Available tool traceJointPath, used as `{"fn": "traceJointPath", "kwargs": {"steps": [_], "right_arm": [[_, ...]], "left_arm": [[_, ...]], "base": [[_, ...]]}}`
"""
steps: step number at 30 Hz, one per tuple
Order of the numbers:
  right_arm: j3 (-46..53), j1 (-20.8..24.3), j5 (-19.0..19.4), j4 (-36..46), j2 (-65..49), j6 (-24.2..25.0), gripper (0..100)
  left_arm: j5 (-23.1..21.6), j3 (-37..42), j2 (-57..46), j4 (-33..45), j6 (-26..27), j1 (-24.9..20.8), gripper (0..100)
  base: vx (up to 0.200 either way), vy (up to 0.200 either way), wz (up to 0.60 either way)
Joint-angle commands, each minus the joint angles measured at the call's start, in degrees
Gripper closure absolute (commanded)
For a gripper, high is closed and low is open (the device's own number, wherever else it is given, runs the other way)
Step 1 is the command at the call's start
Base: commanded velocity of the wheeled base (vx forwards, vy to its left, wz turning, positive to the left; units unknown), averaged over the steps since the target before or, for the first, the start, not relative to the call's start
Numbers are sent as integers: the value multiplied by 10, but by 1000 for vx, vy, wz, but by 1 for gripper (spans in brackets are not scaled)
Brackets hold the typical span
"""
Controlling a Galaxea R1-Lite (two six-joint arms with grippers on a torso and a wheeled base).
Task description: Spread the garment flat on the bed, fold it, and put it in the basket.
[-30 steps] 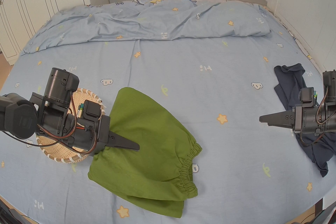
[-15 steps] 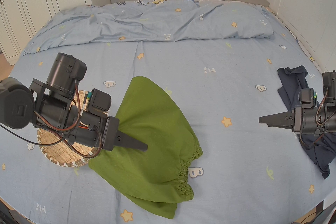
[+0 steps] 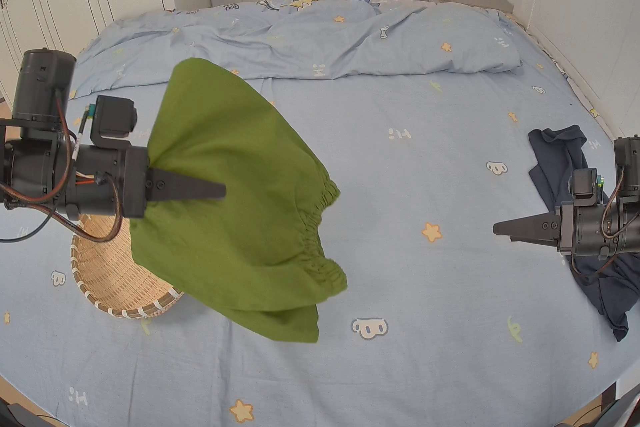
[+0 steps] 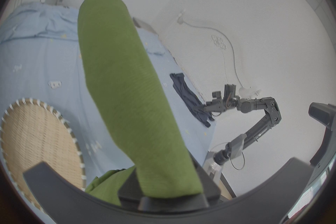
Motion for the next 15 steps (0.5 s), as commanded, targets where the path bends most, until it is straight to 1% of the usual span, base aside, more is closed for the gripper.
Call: {"fn": "traceJointPath", "kwargs": {"steps": [1,2,5,6,8,9,11,12,13,15], "right_arm": [[0,-2,1,0,-2,0,0],[0,-3,0,0,-2,1,0],[-1,-3,0,0,-2,1,0],[-1,-3,0,0,-2,1,0],[0,-3,0,0,-1,1,0],[0,-3,0,-1,-1,0,0],[0,-3,0,-1,1,0,0],[0,-3,0,-1,1,0,0],[0,-3,0,0,1,0,0],[0,-3,0,-1,1,0,0]], "left_arm": [[0,3,-15,-25,-1,35,100],[-2,2,-15,-42,-1,61,100],[-7,2,-14,-74,-2,98,100],[-7,2,-14,-74,-2,98,100],[-8,1,-14,-105,-5,133,100],[-8,1,-13,-107,-5,137,100],[-11,-5,-12,-112,-6,175,100],[-11,-6,-12,-112,-6,177,100],[-17,-11,-12,-112,-7,193,100],[-26,-12,-11,-111,-11,210,100]], "base": [[0,0,0],[0,0,0],[0,0,0],[0,0,0],[0,0,0],[0,0,0],[0,0,0],[0,0,0],[0,0,0],[0,0,0]]}}
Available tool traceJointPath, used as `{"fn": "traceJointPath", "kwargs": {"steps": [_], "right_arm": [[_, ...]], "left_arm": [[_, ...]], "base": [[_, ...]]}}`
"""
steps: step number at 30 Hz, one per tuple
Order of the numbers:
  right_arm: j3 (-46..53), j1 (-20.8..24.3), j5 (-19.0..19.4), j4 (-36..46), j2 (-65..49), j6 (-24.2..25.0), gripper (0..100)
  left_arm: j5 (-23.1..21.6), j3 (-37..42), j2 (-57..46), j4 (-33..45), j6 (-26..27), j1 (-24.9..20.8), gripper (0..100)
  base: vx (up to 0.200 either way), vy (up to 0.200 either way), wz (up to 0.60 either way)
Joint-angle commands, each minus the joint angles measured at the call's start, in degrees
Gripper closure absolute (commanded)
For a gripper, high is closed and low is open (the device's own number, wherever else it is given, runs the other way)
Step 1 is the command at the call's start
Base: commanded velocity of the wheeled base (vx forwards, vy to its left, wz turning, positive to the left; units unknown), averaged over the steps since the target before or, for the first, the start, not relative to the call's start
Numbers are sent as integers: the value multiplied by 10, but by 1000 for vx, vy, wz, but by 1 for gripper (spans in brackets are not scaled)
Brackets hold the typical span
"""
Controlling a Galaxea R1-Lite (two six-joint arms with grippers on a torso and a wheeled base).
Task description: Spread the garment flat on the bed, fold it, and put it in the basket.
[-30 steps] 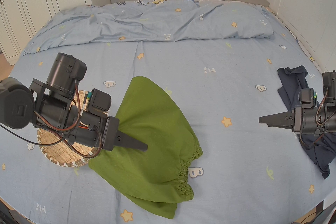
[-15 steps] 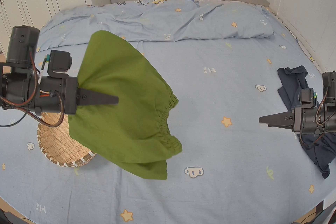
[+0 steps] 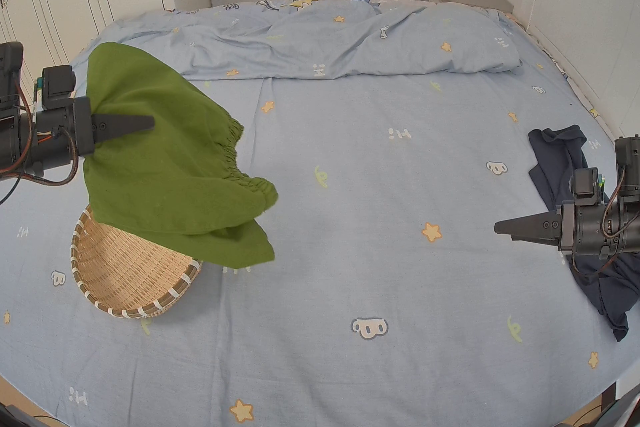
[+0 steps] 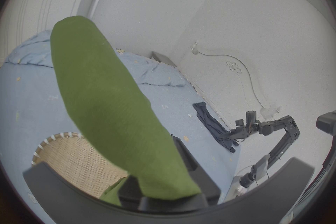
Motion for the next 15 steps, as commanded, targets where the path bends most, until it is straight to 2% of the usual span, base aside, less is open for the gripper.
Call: {"fn": "traceJointPath", "kwargs": {"steps": [1,11,15], "right_arm": [[0,0,0,-1,2,0,0],[0,1,1,0,-1,1,0],[0,1,1,0,-1,0,0]], "left_arm": [[-11,-8,2,-3,-4,44,100],[-27,1,17,2,-17,128,100],[-30,34,18,2,-17,150,100]], "base": [[0,0,0],[0,0,0],[0,0,0]]}}
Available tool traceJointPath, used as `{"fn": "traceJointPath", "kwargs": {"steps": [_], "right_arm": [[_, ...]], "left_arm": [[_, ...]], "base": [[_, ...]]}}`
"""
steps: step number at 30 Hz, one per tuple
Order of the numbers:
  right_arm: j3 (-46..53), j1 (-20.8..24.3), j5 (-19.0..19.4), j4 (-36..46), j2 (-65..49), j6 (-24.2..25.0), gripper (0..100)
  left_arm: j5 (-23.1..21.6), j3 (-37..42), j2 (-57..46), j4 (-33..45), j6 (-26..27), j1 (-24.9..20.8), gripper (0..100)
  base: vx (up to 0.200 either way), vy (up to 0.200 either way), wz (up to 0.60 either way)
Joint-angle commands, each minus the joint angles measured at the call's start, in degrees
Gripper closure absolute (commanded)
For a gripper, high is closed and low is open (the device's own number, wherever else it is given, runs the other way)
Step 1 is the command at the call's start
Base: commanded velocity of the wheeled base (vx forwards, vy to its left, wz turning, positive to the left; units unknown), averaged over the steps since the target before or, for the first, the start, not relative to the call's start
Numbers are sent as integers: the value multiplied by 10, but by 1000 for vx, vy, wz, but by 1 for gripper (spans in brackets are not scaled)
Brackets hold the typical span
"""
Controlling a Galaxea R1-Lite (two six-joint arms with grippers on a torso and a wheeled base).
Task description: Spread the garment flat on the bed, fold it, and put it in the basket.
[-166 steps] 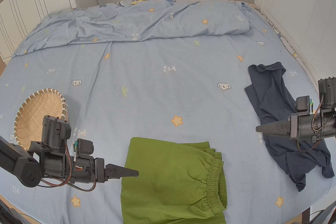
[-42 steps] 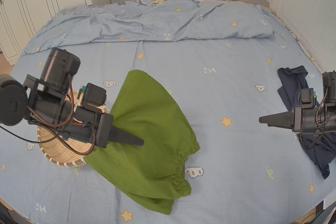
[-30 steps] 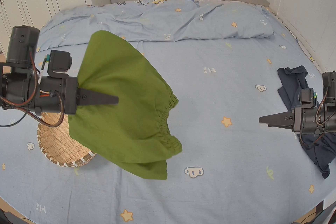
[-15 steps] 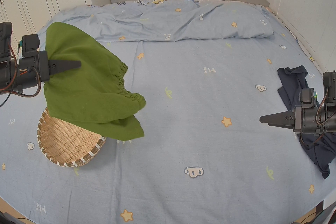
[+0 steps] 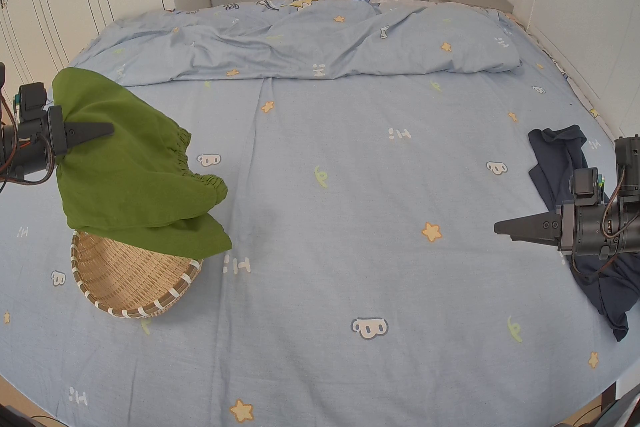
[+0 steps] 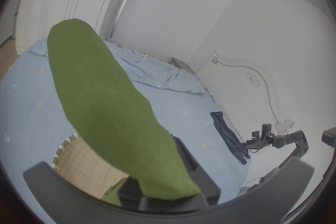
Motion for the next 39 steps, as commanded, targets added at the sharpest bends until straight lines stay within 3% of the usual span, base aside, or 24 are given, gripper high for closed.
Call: {"fn": "traceJointPath", "kwargs": {"steps": [1,11,18,25,35,36,39], "right_arm": [[0,0,0,0,-1,0,0],[2,7,0,1,-3,1,0],[4,10,0,2,-3,1,0],[7,20,0,1,-3,1,0],[8,21,0,1,-3,1,0],[8,21,0,1,-3,1,0],[8,21,0,1,-3,1,0]], "left_arm": [[-2,31,8,2,-2,27,100],[-1,102,65,5,-12,81,100],[6,75,158,62,-12,114,100],[8,15,214,148,-9,113,100],[21,0,235,153,-11,104,100],[21,0,233,153,-11,102,0],[21,0,229,156,-12,100,0]], "base": [[0,0,0],[0,0,0],[0,0,0],[0,0,0],[0,0,0],[0,0,0],[0,0,0]]}}
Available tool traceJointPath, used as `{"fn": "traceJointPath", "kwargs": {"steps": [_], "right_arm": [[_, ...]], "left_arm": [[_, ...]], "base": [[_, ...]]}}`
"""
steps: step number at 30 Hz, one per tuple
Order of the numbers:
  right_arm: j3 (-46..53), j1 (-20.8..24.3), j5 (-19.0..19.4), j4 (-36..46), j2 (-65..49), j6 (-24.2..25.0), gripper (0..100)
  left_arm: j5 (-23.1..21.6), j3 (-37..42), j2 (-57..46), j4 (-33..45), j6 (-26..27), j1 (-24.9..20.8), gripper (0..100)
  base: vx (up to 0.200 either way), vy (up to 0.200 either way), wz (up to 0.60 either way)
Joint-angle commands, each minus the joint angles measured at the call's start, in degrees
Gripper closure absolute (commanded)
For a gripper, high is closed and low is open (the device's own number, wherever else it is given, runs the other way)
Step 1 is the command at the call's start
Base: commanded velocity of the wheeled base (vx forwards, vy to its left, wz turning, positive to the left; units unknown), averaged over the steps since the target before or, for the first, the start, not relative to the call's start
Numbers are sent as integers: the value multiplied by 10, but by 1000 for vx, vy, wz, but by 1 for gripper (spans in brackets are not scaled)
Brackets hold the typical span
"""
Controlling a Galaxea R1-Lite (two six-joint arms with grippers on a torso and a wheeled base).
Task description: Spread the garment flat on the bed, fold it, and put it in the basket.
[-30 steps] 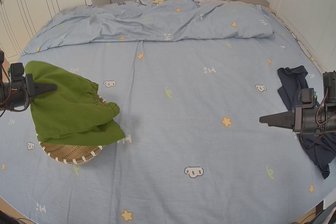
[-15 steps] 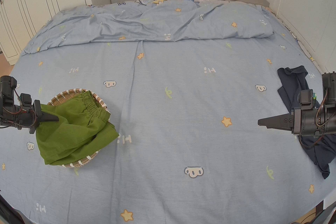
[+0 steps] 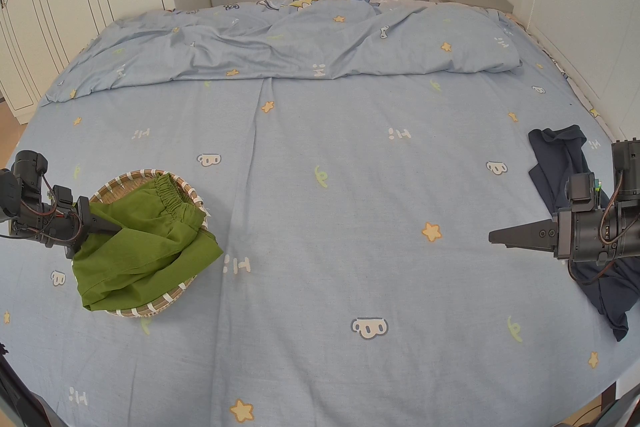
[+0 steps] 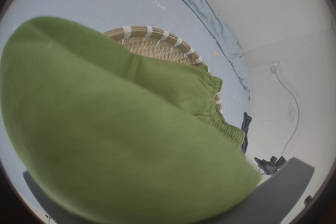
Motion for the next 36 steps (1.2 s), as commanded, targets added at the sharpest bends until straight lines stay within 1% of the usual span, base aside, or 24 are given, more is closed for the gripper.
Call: {"fn": "traceJointPath", "kwargs": {"steps": [1,2,5,10,14,16,19,23,24,26,27,28,29,30,31,33,34,35,36], "right_arm": [[0,0,0,-1,0,0,0],[0,0,0,0,0,0,0],[0,0,0,-1,0,0,0],[0,0,0,-1,-1,0,0],[0,-1,0,-1,-1,-1,0],[0,-1,0,-1,-3,-1,0],[1,0,0,0,-19,0,0],[7,1,0,0,-32,0,0],[11,1,-1,0,-43,-3,0],[19,5,-1,0,-61,-5,0],[20,6,-1,0,-64,-5,0],[29,18,-2,0,-80,-5,0],[38,26,-4,0,-93,-5,0],[41,28,-7,0,-100,-5,0],[62,39,-16,0,-122,-9,0],[96,53,-34,-1,-156,-26,0],[126,63,-52,-6,-190,-52,0],[126,63,-52,-6,-190,-52,0],[167,64,-77,-12,-243,-86,0]], "left_arm": [[1,-2,-4,8,-3,-4,0],[1,-2,-5,9,-3,-4,0],[18,-17,-60,54,-3,-4,0],[96,-50,-123,136,2,-4,0],[133,-76,-163,191,4,1,0],[143,-94,-184,221,6,4,0],[143,-117,-219,266,7,-2,0],[140,-128,-257,294,6,-15,0],[138,-126,-282,300,0,-47,0],[137,-115,-317,300,-18,-93,0],[137,-112,-321,299,-22,-100,0],[138,-96,-345,292,-54,-148,0],[142,-87,-363,288,-78,-183,0],[143,-84,-368,287,-84,-192,0],[146,-67,-392,280,-105,-217,0],[156,-49,-432,273,-120,-225,0],[168,-32,-471,272,-125,-226,0],[168,-32,-471,272,-125,-226,0],[187,7,-542,278,-126,-227,0]], "base": [[0,0,0],[0,0,0],[0,0,0],[0,0,0],[0,0,0],[0,0,0],[0,0,0],[0,0,0],[0,0,0],[0,0,0],[0,0,0],[0,0,0],[0,0,0],[0,0,0],[0,0,0],[0,0,0],[0,0,0],[0,0,0],[0,0,0]]}}
